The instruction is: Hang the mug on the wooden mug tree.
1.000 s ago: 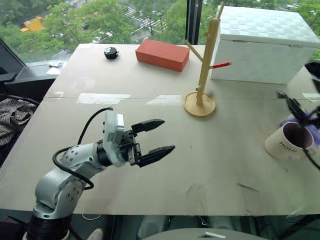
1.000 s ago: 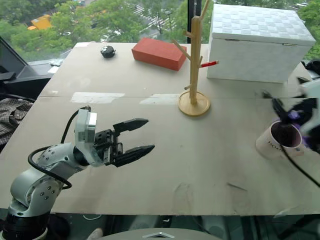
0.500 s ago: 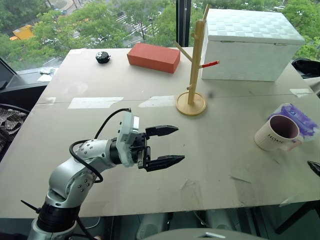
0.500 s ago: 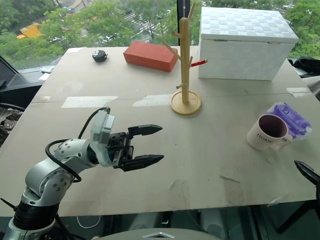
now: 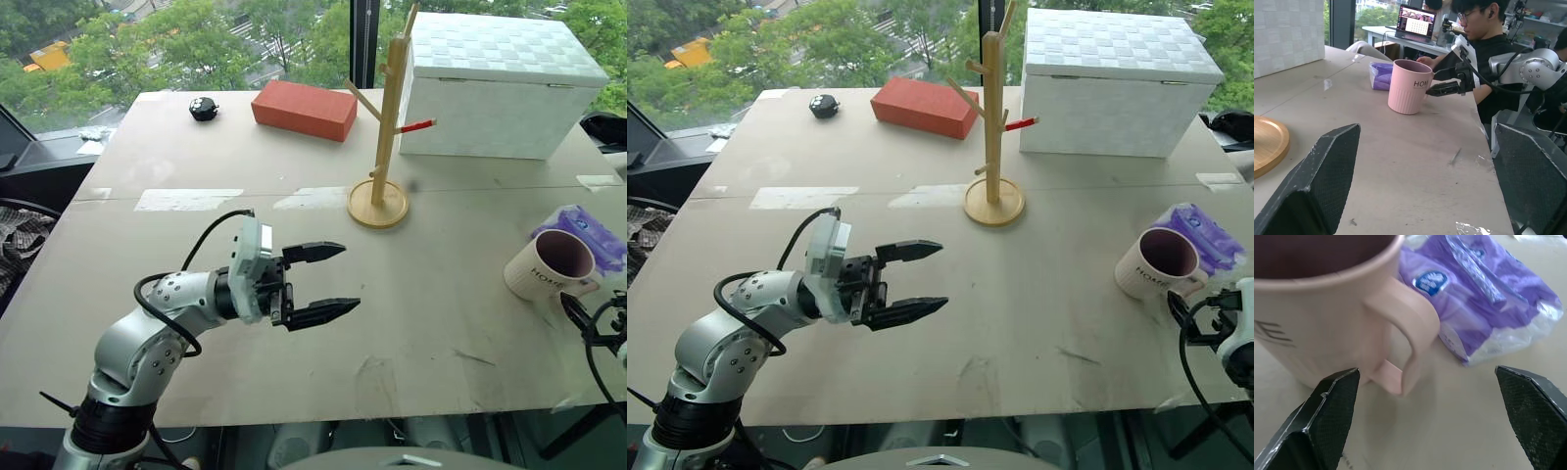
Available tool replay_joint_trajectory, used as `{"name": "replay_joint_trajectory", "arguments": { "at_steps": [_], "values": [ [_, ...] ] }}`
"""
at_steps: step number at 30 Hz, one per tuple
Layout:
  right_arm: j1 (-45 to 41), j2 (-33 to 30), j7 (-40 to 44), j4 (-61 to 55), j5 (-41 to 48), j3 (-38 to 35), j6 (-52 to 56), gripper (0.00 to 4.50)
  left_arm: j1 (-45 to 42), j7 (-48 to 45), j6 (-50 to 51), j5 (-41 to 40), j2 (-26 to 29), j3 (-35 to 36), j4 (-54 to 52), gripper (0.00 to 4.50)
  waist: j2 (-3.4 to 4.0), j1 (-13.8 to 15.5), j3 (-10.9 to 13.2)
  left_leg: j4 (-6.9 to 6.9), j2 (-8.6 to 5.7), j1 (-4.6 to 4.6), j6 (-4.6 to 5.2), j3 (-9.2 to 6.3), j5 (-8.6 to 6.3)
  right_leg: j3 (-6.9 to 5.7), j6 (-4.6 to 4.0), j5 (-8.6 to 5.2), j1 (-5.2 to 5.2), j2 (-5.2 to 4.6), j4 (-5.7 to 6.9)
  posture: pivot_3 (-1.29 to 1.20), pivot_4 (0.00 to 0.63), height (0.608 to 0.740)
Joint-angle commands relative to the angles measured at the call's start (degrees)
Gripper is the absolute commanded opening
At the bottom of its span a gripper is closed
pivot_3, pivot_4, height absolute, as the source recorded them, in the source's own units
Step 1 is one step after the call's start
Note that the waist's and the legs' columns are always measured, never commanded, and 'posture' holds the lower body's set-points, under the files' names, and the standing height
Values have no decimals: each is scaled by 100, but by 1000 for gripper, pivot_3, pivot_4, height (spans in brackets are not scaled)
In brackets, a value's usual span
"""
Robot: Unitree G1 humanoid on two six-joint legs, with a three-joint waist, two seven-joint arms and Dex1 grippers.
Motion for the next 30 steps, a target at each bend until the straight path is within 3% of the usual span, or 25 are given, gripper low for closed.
{"name": "replay_joint_trajectory", "arguments": {
  "at_steps": [1, 4, 8, 18, 24, 30],
  "values": [
    [-99, 31, -218, 118, -239, 147, -384, 3299, 17, 39, -65, -63, 23, 165, -232, 4500, 2, -4, 0, 0, 0, 0, 0, 0, 0, 0, 0, 0, 0, 0, 1, 0, 150, 740],
    [-269, 120, -319, 374, -367, 336, -710, 2044, 68, 75, -39, -113, 31, 191, -292, 4500, 1, -11, 0, 1, 0, 5, 0, 0, 0, 1, 0, 0, 2, 3, 3, 0, 150, 740],
    [-422, 102, -302, 574, -412, 451, -991, 21, 194, -59, -9, -177, 139, 209, -365, 4500, 3, -11, 0, 0, 1, 8, -1, 1, 1, 2, 0, 0, 2, 6, 6, 0, 150, 740],
    [-819, -513, 443, 357, -86, 706, -1241, 21, 505, -61, -77, -358, 61, 221, -560, 4500, 5, -25, 1, 0, 1, 12, 1, 9, 1, 9, 0, 1, 4, 7, 5, 0, 150, 740],
    [-2878, -1327, 873, 345, 222, 1753, -406, 21, 953, 364, -1039, -127, -900, 743, -305, 4500, 6, -123, 9, -3, 16, 48, 1, 52, 0, 30, 6, 3, 18, 7, 10, 0, 150, 740],
    [-4830, -1667, 1756, 1514, 135, 2929, -204, 21, 1605, 132, -1688, -34, -1127, 1160, -230, 4500, -21, -64, 20, -14, 27, 44, 1, 51, 0, 18, -12, 10, 18, 12, 0, 0, 150, 740]
  ]
}}
